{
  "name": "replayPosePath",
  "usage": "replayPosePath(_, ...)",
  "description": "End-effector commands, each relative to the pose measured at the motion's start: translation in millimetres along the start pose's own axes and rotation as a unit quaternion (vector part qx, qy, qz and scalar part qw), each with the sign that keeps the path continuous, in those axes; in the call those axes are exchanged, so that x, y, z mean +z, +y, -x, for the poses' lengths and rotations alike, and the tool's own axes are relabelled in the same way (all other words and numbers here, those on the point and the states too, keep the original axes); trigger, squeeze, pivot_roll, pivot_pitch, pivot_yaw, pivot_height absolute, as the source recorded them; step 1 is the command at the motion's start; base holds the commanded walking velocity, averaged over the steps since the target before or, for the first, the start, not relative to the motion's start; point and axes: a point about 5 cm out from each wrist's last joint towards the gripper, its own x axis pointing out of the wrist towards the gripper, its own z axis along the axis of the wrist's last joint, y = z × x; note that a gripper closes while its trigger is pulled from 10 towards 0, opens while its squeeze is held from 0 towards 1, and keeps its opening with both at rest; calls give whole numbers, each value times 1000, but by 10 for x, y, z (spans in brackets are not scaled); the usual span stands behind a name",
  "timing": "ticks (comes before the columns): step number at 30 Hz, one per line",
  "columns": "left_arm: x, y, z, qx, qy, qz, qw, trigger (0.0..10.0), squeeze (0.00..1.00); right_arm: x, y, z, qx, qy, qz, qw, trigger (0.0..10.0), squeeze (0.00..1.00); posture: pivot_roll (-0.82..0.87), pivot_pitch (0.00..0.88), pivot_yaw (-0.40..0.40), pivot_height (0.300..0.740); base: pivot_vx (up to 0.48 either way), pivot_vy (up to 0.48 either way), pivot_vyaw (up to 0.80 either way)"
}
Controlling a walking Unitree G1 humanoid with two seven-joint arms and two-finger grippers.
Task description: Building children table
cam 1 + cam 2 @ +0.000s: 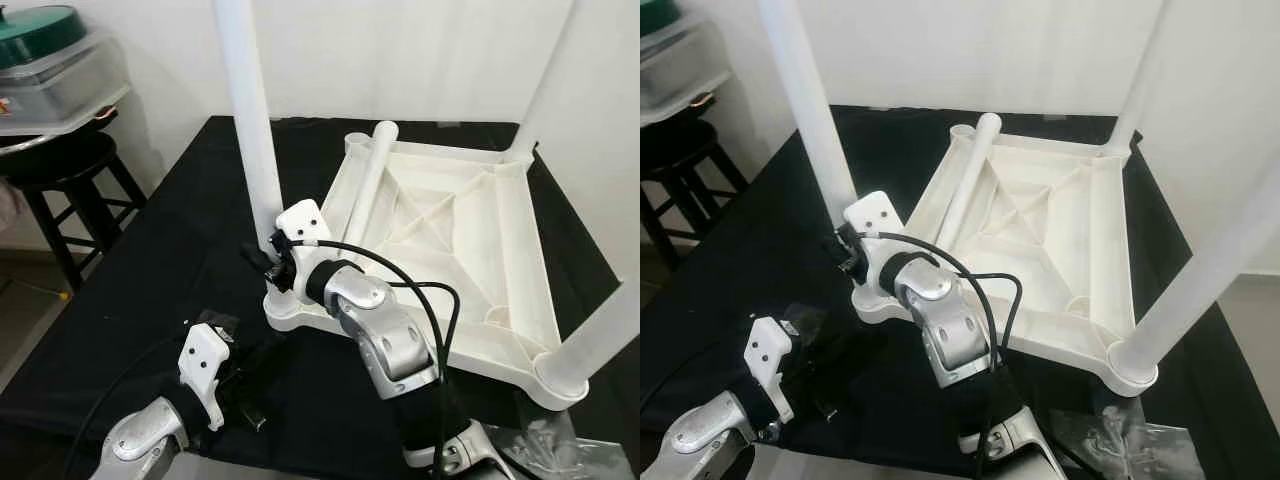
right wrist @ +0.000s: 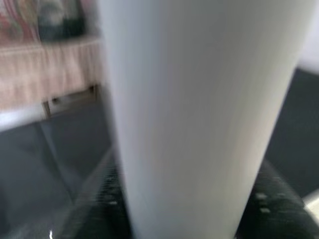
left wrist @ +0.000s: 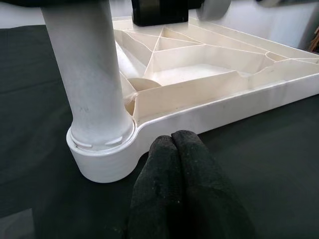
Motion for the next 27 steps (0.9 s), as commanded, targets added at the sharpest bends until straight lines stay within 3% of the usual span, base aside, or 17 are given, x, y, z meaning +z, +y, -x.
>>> replayPosePath(1,-39,-8,33,0,11,-1,1000,10000,0,-6,322,-97,52,-18,-62,997,10000,1000,8,149,12,740,0,0,0)
replayPosePath(3,-39,-8,33,0,11,-1,1000,10000,0,-6,322,-97,52,-18,-62,997,10000,1000,8,149,12,740,0,0,0)
replayPosePath(6,-34,3,28,8,7,4,1000,10000,0,-31,293,48,51,-36,-61,996,10000,1000,5,149,12,740,0,0,0)
replayPosePath(7,-26,29,26,21,3,7,1000,10000,0,-90,264,165,60,-40,-63,995,10000,1000,-7,149,10,740,0,0,0)
replayPosePath(8,-26,29,26,21,3,7,1000,10000,0,-90,264,165,60,-40,-63,995,10000,1000,-7,149,10,740,0,0,0)
replayPosePath(9,-16,69,24,39,0,9,999,10000,0,-166,239,305,76,-41,-66,994,10000,1000,-18,151,11,740,0,0,0)
replayPosePath(10,-16,69,24,39,0,9,999,10000,0,-166,239,305,76,-41,-66,994,10000,1000,-18,151,11,740,0,0,0)
replayPosePath(13,22,215,16,103,-12,14,994,10000,0,-346,204,686,114,-42,-64,991,10000,1000,-36,151,18,740,0,0,0)
replayPosePath(14,22,215,16,103,-12,14,994,10000,0,-346,204,686,114,-42,-64,991,10000,1000,-36,151,18,740,0,0,0)
replayPosePath(15,33,245,18,121,-18,16,992,10000,0,-377,186,776,115,-43,-69,990,10000,914,-39,151,22,740,0,0,0)
replayPosePath(16,40,272,18,141,-20,19,990,10000,0,-387,146,864,111,-50,-76,990,10000,494,-46,149,27,740,0,0,0)
replayPosePath(18,43,288,18,152,-22,21,988,10000,0,-389,118,915,107,-54,-81,989,10000,494,-46,148,29,740,0,0,0)
replayPosePath(19,43,311,17,168,-21,18,985,10000,0,-403,93,971,105,-56,-80,990,10000,0,-52,141,36,740,0,0,0)
replayPosePath(27,3,290,52,194,-14,37,980,10000,0,-547,-8,1124,47,-49,-83,994,10000,0,-59,125,45,740,0,0,0)
